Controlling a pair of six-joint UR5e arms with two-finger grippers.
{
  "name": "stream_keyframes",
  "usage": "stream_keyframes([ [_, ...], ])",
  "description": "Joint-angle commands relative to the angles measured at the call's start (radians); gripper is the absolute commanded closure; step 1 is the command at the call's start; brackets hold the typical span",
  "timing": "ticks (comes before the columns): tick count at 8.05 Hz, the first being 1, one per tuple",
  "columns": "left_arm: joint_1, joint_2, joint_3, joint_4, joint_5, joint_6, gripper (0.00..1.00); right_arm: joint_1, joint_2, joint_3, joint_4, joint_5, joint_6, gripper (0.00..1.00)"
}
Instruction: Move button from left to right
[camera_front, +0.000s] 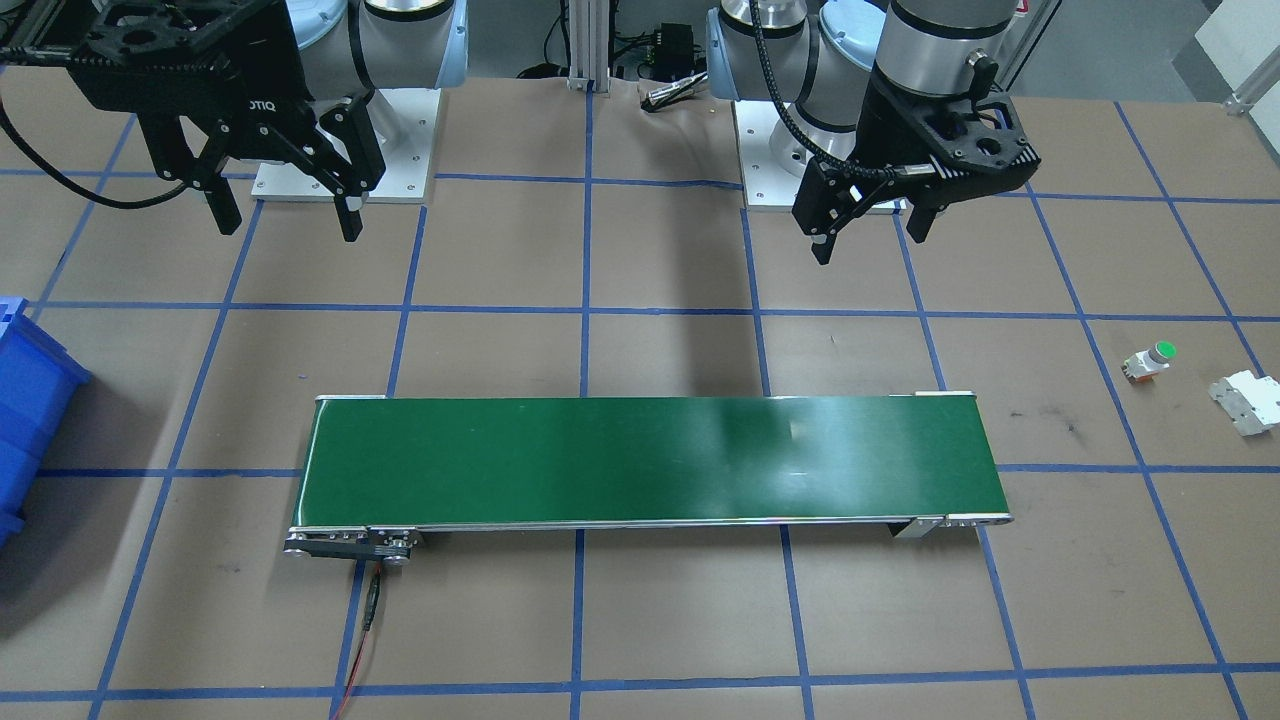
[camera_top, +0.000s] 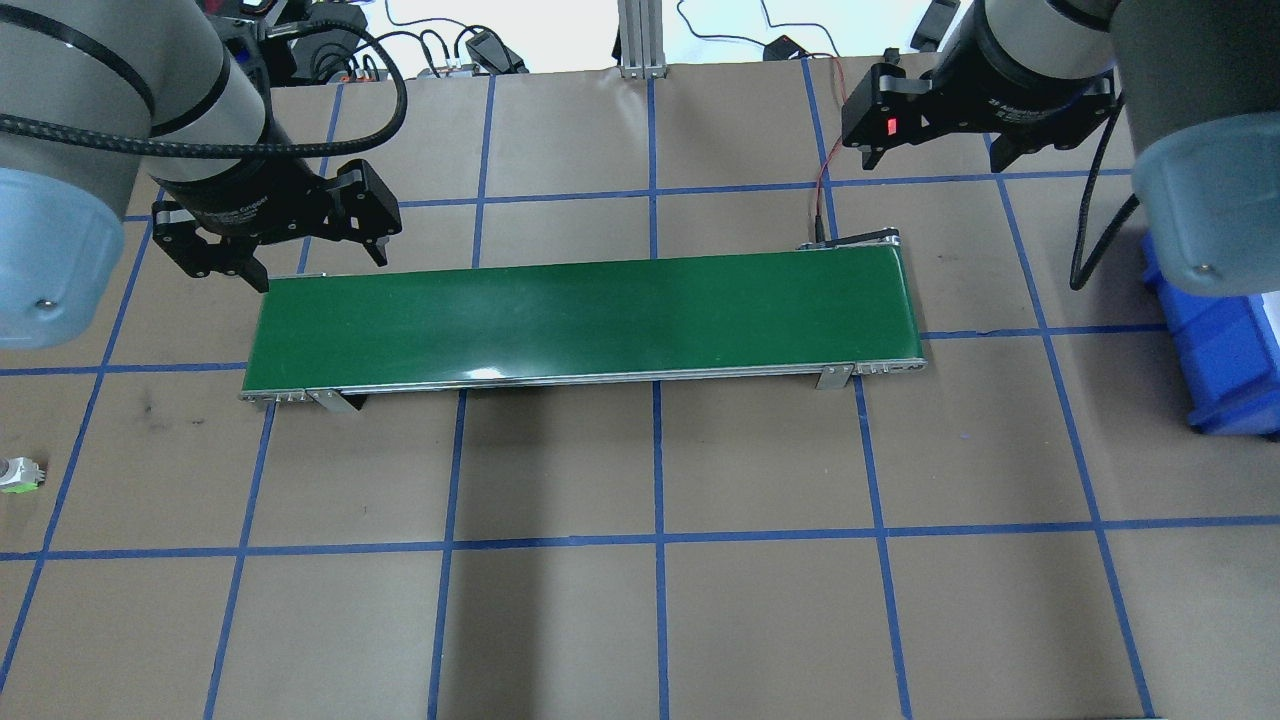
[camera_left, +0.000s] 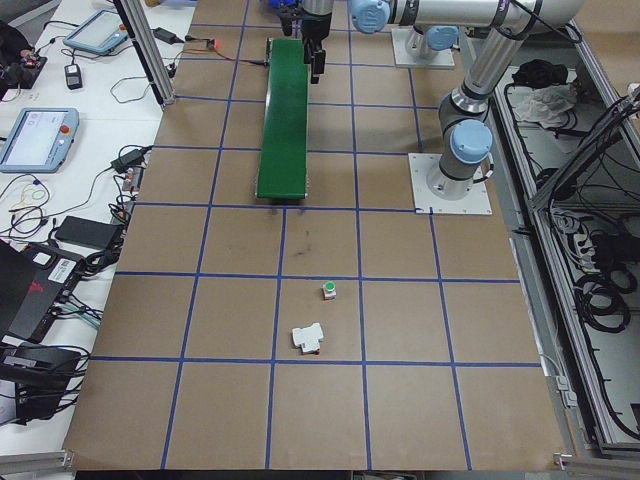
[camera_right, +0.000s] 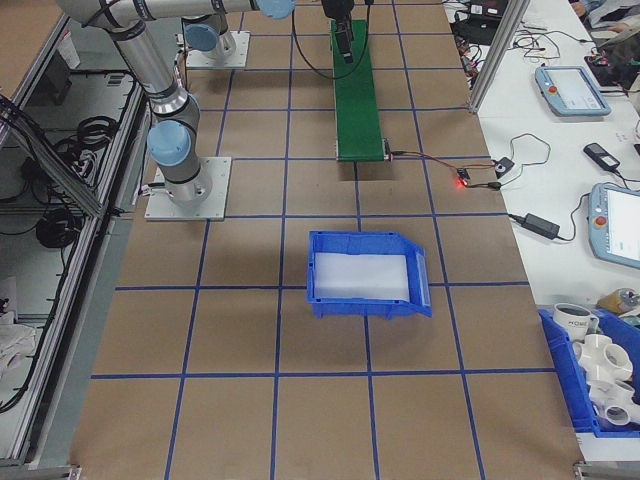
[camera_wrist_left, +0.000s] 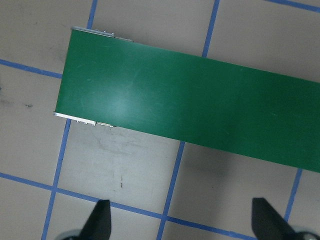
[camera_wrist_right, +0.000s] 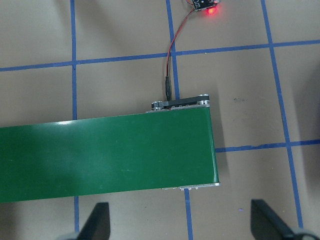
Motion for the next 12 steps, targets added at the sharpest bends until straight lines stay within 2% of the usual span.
stream_keyframes([
  [1, 0.000, 0.002, 0.003, 0.000, -0.001, 0.001, 0.00, 0.000, 0.000, 0.001, 0.000, 0.000, -0.001, 0.00],
  [7, 0.038, 0.017, 0.006, -0.035, 0.015, 0.003, 0.00, 0.000, 0.000, 0.001, -0.002, 0.000, 0.000, 0.00],
  [9, 0.177, 0.019, 0.008, -0.031, 0.016, 0.155, 0.00, -0.002, 0.000, 0.001, -0.002, 0.000, 0.000, 0.00],
  [12, 0.458, 0.011, 0.000, -0.037, 0.012, 0.523, 0.00, -0.002, 0.000, 0.001, -0.002, 0.000, 0.000, 0.00],
])
